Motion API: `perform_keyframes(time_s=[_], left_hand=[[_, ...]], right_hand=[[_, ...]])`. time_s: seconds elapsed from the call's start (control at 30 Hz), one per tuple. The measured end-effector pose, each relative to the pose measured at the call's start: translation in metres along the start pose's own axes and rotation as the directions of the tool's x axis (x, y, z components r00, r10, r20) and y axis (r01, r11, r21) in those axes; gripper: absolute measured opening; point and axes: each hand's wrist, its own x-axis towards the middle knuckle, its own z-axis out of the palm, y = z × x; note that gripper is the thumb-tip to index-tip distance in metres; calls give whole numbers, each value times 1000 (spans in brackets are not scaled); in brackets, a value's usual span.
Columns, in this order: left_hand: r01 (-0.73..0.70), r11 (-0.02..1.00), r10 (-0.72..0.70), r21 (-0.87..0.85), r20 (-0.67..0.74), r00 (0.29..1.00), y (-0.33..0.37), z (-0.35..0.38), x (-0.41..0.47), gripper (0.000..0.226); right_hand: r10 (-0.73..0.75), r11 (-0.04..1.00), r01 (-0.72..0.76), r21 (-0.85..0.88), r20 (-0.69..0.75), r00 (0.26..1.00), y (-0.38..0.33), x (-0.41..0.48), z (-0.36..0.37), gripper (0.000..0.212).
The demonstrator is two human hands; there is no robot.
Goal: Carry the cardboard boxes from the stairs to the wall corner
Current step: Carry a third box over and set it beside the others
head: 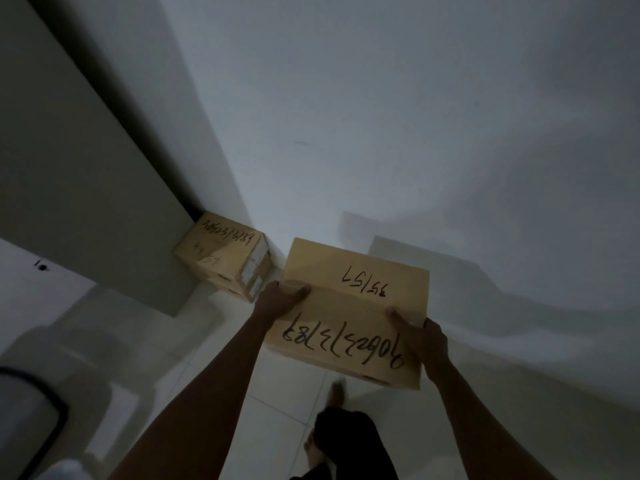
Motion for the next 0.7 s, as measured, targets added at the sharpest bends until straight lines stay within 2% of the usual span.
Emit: perform_keyframes(time_s=[0.27, 0.47, 0.53, 0.7], left_hand=[[58, 996, -61, 65, 47, 997, -18, -41, 95, 71], [78, 987, -94, 142, 105, 990, -53, -67, 173, 78], [91, 985, -110, 148, 123, 986, -66, -73, 200, 72], [86, 983, -105, 162, 112, 988, -108, -76, 278, 79]], right_hand=[[102, 994, -101, -35, 41, 994, -32, 60, 88, 65], [160, 987, -159, -17, 50, 986, -41, 100, 155, 56], [184, 983, -183, -13, 60, 981, -46, 118, 179, 53], [198, 980, -198, -30, 20, 980, -33, 170, 246, 54]])
